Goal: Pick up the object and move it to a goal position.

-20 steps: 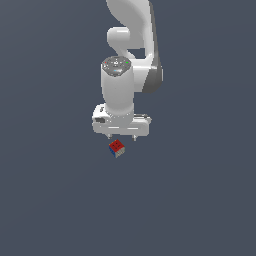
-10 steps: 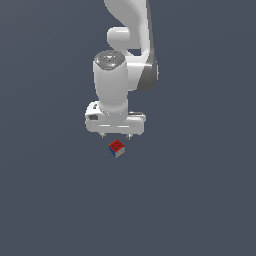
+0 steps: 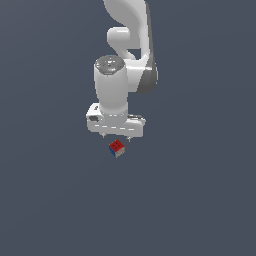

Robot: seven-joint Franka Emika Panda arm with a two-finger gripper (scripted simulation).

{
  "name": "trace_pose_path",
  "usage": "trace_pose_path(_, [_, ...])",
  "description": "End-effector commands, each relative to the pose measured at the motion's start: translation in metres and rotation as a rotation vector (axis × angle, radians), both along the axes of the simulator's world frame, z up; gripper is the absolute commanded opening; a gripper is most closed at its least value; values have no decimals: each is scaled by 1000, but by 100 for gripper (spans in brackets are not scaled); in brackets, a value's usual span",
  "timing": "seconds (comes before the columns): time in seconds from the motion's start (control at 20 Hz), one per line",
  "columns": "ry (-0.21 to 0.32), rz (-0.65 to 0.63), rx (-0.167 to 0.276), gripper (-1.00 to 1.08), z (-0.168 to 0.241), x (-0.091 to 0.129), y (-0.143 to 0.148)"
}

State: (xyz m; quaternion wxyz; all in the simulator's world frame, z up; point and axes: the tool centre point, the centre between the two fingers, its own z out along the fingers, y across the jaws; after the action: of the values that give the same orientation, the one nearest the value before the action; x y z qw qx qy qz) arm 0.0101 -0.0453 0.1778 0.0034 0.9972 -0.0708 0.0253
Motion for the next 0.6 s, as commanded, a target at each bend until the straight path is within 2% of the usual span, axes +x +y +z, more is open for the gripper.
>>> trace_pose_path(0.0, [3, -42, 4, 100, -6, -1, 0])
trace_pose_path(0.55, [22, -333, 24, 100, -43, -13, -3])
